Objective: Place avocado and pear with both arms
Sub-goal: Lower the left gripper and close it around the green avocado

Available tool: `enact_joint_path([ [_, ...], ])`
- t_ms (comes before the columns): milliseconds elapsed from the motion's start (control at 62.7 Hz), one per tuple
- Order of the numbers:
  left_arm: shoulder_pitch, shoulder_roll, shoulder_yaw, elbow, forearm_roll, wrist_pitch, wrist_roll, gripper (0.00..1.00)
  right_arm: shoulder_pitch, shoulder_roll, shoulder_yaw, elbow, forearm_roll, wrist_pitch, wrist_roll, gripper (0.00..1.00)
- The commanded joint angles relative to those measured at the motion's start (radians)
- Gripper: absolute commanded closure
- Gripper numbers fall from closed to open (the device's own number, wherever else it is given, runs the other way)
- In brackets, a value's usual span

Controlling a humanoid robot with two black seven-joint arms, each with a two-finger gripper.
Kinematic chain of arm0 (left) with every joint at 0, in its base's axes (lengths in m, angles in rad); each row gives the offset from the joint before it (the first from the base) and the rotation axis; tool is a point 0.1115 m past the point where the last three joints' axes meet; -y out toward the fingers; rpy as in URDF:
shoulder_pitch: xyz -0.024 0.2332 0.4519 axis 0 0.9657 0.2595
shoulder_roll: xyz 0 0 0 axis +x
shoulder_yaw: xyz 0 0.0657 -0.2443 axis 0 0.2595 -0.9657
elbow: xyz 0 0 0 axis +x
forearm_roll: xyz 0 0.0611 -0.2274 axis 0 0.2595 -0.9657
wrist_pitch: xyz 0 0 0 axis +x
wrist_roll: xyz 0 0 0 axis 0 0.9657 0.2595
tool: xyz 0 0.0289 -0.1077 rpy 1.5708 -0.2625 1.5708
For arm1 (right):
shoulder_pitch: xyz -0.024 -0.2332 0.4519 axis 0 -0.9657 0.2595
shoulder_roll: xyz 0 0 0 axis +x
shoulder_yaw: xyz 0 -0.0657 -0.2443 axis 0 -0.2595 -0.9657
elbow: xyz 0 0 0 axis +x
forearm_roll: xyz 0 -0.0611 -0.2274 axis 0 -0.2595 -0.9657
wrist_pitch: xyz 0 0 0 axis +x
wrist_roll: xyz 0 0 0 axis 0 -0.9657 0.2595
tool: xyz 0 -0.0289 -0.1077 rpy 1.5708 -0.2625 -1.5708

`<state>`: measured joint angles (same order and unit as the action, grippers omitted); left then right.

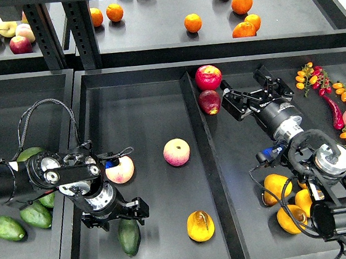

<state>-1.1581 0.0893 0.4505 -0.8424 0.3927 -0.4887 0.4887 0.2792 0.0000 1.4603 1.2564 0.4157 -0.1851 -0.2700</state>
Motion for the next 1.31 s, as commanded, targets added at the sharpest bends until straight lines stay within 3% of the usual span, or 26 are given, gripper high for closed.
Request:
enact_joint_path([
  [0, 0.012, -0.020, 0.000, 0.025, -0.002, 0.000, 0.000, 0.00, 0.000, 0.000, 0.000, 0.000, 0.000, 0.001, 0.000, 0.00],
  [749, 0.084, -0.089, 0.008, 0.126, -0.003, 0.000, 0.000, 0.02, 0.000, 0.000, 0.012, 0.001, 0.001, 0.001, -0.001, 0.00],
  [940, 0.084, -0.089, 0.007, 0.126, -0.006, 0.000, 0.000, 0.15, -0.002, 0.000, 0.012, 0.001, 0.001, 0.003, -0.002, 0.00],
  [1084, 0.086, -0.089, -0.007, 0.128, -0.040, 0.000, 0.000, 0.40, -0.002, 0.000, 0.015, 0.001, 0.001, 0.004, 0.000, 0.00],
  [1100, 0.084, -0.089, -0.009, 0.129, -0.073, 0.000, 0.000, 0.50, -0.002, 0.000, 0.018, 0.001, 0.001, 0.004, 0.000, 0.00],
  [1116, 0.083, -0.089, -0.009, 0.129, -0.083, 0.000, 0.000, 0.53, -0.002, 0.000, 0.018, 0.001, 0.001, 0.004, -0.001, 0.00],
  [1291, 0.081, -0.089, -0.009, 0.129, -0.100, 0.000, 0.000, 0.66, -0.002, 0.000, 0.020, 0.001, 0.001, 0.004, -0.001, 0.00],
])
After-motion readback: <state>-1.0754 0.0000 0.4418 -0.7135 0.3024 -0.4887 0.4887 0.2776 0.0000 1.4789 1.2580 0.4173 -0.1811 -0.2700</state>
